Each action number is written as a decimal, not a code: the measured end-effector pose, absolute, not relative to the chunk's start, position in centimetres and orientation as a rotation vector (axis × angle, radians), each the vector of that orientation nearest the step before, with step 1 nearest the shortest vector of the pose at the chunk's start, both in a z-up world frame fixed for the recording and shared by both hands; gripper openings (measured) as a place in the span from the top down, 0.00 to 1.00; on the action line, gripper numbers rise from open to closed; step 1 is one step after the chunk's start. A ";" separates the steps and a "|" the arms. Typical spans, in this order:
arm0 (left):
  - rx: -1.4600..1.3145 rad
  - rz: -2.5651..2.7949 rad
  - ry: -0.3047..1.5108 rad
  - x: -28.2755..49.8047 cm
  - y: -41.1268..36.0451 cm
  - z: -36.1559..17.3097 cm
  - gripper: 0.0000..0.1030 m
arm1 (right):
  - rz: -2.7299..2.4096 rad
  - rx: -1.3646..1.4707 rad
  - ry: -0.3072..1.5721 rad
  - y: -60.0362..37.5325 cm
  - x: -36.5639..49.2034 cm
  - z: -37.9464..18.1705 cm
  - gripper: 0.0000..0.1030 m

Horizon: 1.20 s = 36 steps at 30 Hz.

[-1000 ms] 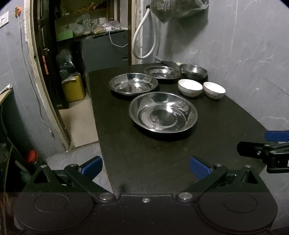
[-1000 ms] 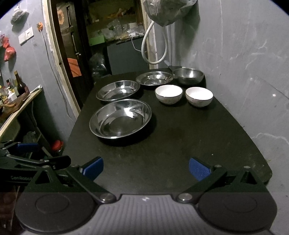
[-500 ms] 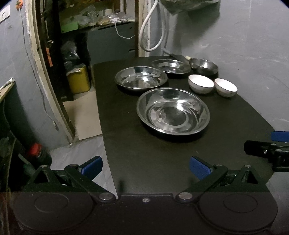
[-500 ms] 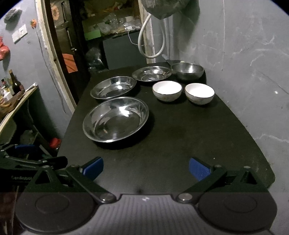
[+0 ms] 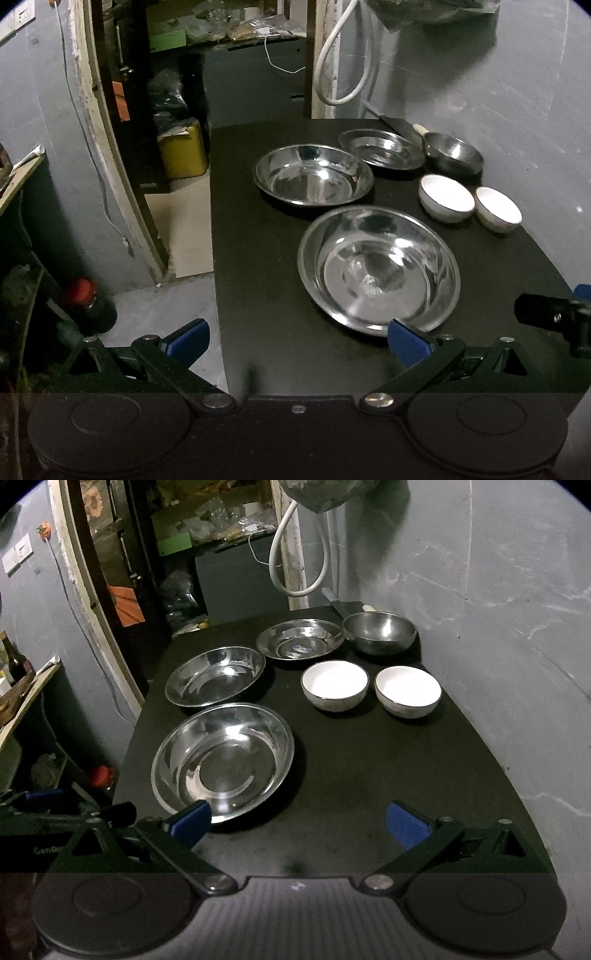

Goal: Organize plates and bowls
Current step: 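Move the left tool toward the rim of the large steel plate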

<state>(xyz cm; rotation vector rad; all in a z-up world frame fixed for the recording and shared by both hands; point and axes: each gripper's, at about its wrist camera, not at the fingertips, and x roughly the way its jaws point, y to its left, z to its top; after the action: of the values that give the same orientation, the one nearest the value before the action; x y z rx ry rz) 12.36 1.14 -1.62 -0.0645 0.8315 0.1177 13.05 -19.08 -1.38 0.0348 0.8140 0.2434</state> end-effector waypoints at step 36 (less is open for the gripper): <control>0.001 0.264 0.857 23.8 3.6 0.7 0.01 | 0.313 0.098 0.809 -18.1 24.8 -1.6 0.00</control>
<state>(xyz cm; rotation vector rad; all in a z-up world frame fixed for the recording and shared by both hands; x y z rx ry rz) 23.79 3.63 0.66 0.0007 0.8572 0.2636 24.76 -18.06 -1.64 0.0976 0.8095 0.3132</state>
